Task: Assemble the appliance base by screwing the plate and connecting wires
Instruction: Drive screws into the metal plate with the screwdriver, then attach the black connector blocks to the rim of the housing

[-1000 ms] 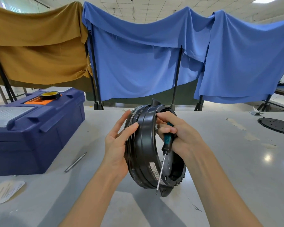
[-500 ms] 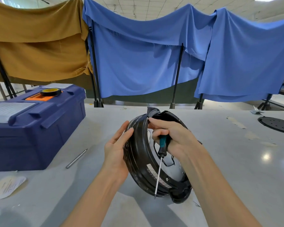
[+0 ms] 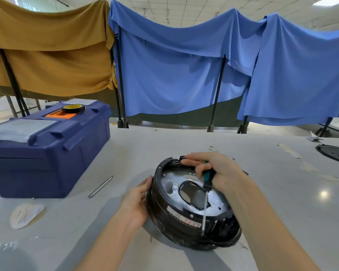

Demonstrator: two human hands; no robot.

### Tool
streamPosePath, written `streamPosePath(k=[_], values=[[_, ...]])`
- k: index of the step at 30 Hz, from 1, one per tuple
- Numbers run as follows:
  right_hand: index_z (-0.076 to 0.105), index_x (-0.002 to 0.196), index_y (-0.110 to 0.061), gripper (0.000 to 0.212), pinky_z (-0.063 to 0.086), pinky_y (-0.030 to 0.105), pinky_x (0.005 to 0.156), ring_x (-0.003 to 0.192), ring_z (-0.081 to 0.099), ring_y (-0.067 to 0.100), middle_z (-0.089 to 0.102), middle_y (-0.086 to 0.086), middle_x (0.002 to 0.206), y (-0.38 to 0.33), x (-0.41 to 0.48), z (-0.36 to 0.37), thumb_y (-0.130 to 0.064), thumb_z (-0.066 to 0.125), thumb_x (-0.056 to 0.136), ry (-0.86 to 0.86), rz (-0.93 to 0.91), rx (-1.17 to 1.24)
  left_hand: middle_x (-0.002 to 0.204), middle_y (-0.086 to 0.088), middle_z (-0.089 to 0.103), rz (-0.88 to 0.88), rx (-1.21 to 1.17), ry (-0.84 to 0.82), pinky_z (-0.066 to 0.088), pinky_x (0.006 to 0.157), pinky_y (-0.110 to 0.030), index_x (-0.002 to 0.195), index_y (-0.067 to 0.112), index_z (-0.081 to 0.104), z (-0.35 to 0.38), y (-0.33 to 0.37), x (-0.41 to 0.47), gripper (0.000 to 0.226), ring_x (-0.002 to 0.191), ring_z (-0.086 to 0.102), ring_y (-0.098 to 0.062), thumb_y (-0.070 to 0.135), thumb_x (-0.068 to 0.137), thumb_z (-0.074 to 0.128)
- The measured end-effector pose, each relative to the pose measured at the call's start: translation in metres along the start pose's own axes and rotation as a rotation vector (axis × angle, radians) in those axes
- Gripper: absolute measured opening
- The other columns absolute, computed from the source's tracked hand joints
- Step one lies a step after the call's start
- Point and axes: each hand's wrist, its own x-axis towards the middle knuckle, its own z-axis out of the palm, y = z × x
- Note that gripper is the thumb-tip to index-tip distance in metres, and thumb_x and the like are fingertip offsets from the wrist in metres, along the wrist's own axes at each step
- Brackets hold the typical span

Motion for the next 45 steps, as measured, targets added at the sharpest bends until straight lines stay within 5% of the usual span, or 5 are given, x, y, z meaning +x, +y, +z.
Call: streamPosePath(k=[13, 17, 22, 35, 45], values=[[0.07, 0.086, -0.013, 0.03, 0.033, 0.019, 0.039, 0.032, 0.031, 0.015, 0.045, 0.005, 0.055, -0.021, 0.009, -0.092, -0.035, 0.085, 0.074, 0.325, -0.166, -1.207, 0.057, -0.001, 0.066, 0.039, 0.759, -0.005, 0.047, 0.056, -0.023, 0.093, 0.015, 0.069, 0.004, 0.02, 0.005, 0.072, 0.056, 0.063, -0.019, 0.078, 0.085, 0.035], [0.066, 0.096, -0.01, 0.018, 0.029, 0.016, 0.035, 0.025, 0.026, 0.015, 0.033, -0.004, 0.03, -0.008, 0.013, -0.09, 0.001, 0.07, 0.082, 0.313, -0.159, -1.261, 0.1, -0.008, 0.074, 0.174, 0.979, -0.073, 0.056, 0.088, -0.035, 0.102, 0.012, 0.069, 0.007, 0.008, 0.012, 0.037, 0.093, 0.07, -0.022, 0.04, 0.079, 0.074], [0.067, 0.107, 0.003, 0.026, 0.028, 0.019, 0.04, 0.029, 0.024, 0.017, 0.03, -0.002, 0.031, -0.009, 0.011, -0.09, 0.008, 0.064, 0.082, 0.332, -0.153, -1.255, 0.11, -0.013, 0.06, 0.195, 1.19, 0.015, 0.045, 0.086, -0.033, 0.073, 0.017, 0.058, 0.01, 0.008, 0.003, 0.024, 0.109, 0.053, -0.03, 0.038, 0.061, 0.06], [0.065, 0.056, -0.008, 0.05, 0.033, 0.012, 0.034, 0.025, 0.04, 0.004, 0.059, -0.002, 0.041, -0.059, -0.001, -0.045, -0.035, 0.055, 0.096, 0.621, -0.879, -0.951, 0.104, 0.008, 0.072, 0.539, 0.785, -0.019, 0.053, 0.093, -0.029, 0.123, 0.013, 0.067, 0.01, 0.001, 0.024, 0.042, 0.096, 0.067, -0.006, 0.0, 0.083, 0.07], [0.073, 0.095, -0.005, 0.021, 0.037, 0.018, 0.034, 0.043, 0.052, 0.016, 0.065, 0.004, 0.067, -0.01, 0.046, -0.083, -0.014, 0.081, 0.077, 0.302, -0.29, -1.433, 0.103, 0.004, 0.072, 0.596, 1.045, -0.016, 0.056, 0.089, -0.04, 0.109, 0.021, 0.071, 0.003, 0.013, 0.028, 0.037, 0.093, 0.069, -0.013, -0.002, 0.08, 0.065]])
